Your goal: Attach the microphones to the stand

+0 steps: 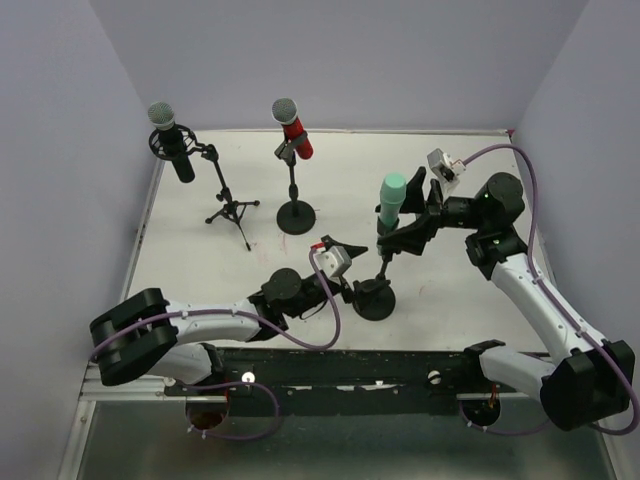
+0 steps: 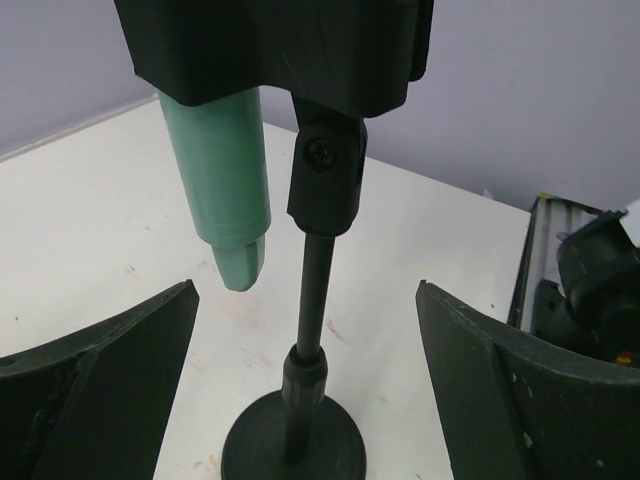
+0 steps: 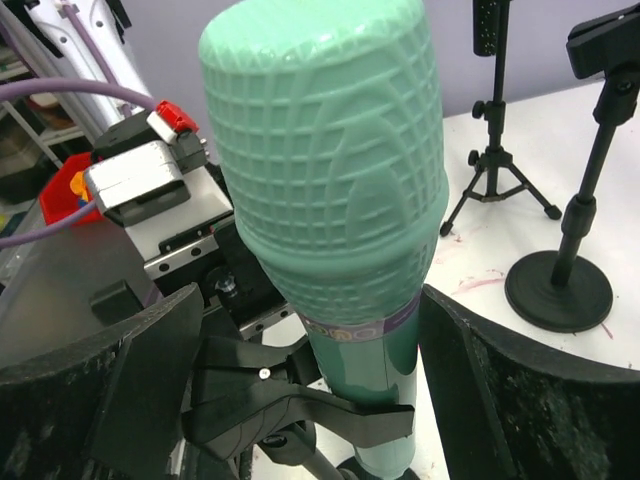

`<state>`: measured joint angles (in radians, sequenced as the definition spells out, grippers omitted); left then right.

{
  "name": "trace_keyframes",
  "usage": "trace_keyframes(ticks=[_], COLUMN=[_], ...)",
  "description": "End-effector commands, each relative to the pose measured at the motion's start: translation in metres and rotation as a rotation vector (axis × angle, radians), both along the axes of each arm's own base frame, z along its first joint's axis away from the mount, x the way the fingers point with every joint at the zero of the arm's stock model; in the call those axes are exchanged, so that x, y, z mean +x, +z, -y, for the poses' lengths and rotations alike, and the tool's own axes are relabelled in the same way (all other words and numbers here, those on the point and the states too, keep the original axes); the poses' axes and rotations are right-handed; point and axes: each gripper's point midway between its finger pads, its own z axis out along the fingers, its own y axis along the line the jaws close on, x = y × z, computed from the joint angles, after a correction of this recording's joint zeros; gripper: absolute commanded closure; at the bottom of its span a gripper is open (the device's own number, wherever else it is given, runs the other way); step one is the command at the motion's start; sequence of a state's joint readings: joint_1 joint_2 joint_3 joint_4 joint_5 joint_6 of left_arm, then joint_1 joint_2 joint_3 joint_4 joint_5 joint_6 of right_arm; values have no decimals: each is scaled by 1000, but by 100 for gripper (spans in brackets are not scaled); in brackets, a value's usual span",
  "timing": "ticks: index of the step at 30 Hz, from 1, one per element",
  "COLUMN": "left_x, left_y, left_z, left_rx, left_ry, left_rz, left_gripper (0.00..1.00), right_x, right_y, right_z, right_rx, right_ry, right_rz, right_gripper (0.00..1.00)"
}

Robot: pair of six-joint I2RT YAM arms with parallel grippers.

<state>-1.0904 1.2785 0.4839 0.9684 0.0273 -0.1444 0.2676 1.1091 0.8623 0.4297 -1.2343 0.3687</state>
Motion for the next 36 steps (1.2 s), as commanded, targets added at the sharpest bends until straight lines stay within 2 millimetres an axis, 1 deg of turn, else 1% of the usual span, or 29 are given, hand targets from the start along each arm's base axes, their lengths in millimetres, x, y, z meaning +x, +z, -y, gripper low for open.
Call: trace_keyframes(ticks=[1,2,4,7,8,9,11,12,16,21,24,26,31,33,36], left_x=[18,18,20,22,22,21,20,21,22,23,28,30,30,29,32], left_y=[25,24,20,14,10,8,3,-1,-7,-5,-4,-5,-4,-1,4], left_z=[3,6,10,11,11,11,11,11,15,22,24,24,22,20,10], left_rx=[-126,-123,-114,-110,-100,-96,-82,-72,-41,-21,-6,2,36,36,13], left_ry=[192,215,265,334,352,369,400,420,468,519,560,578,571,553,532], left_rz=[41,36,25,2,-3,-7,-23,-36,-54,-41,-40,-37,17,44,67], left_gripper=[4,5,11,20,21,25,39,43,49,51,57,65,95,100,100], right_x=[-1,0,0,1,1,2,3,4,6,8,8,8,8,9,13], right_y=[4,3,4,6,6,6,7,6,6,6,6,6,6,7,10], right_z=[6,7,9,11,12,13,15,16,19,22,23,24,27,29,35], right_rx=[-15,-15,-15,-13,-13,-14,-13,-13,-15,-18,-18,-20,-29,-30,-34], right_ry=[-17,-22,-30,-42,-45,-50,-57,-65,-82,-97,-103,-105,-112,-120,-143], right_rz=[30,27,33,35,35,36,39,37,40,42,40,45,50,56,59], right_gripper=[7,7,7,7,7,6,6,5,5,5,5,4,4,3,3])
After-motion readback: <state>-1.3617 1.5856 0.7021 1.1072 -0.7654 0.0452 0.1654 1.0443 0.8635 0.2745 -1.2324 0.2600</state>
